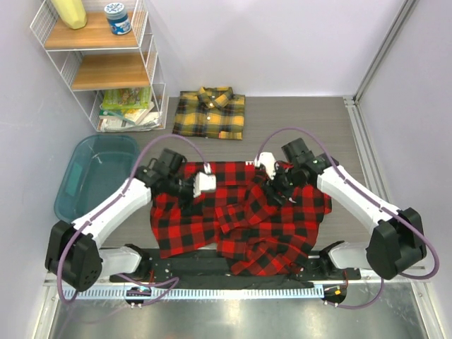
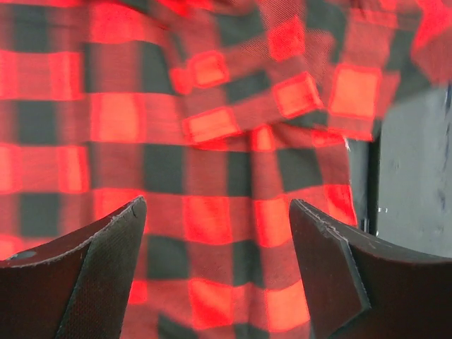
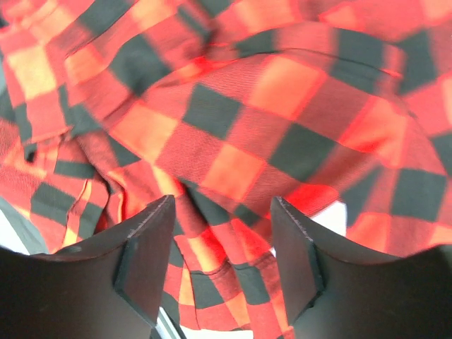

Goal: Fold and stack the long sleeve shirts
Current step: Fold the shirt

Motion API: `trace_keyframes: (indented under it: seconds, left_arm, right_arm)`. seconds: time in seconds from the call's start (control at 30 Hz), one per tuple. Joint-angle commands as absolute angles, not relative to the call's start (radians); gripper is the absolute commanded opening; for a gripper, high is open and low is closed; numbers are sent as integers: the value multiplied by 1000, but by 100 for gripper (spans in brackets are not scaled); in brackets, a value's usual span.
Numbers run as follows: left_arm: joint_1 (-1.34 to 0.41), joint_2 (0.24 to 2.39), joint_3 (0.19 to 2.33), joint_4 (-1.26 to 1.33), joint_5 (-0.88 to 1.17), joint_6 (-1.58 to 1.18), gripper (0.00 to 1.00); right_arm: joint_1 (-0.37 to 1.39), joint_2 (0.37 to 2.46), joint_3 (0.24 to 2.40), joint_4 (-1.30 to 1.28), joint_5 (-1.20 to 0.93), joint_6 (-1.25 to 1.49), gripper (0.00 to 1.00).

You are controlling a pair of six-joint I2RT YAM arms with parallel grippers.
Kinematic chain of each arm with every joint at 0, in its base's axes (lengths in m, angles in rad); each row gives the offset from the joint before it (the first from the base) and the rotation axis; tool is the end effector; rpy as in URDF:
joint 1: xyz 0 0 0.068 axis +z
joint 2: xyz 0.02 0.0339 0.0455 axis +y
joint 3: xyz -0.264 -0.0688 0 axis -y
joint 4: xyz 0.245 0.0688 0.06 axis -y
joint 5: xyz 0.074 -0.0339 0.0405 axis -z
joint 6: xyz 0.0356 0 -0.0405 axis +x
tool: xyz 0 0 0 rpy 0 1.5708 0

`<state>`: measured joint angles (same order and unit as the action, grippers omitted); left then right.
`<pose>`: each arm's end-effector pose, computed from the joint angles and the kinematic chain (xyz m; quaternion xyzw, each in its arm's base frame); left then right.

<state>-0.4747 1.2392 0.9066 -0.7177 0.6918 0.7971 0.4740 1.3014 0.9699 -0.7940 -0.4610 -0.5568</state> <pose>0.1992 -0.1279 0.2519 0.6101 0.6796 -0.2845 0.2915 0.2121 0.1266 0.2494 -0.5119 0.8013 0.2137 0.2240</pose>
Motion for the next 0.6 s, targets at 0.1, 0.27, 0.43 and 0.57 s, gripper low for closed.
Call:
trace_keyframes:
  seconds: [0.1,0.27,0.43,0.57]
  left_arm:
    - [-669,1158,686,-364,603,934,78]
    - [-800,1157,554,-169,531,969,78]
    - [-854,1210,534,-74,496,966,77]
    - [-876,1241,531,-6,483,943,73]
  right_arm:
    - [355,1348,1063,-788,-560,-468,60]
    - [236,1391,1106,-807,-609,-442,60]
    - [131,1446,1132,-854,-655,-437,59]
    - [83,1465,1140,-880,-660,-457,60]
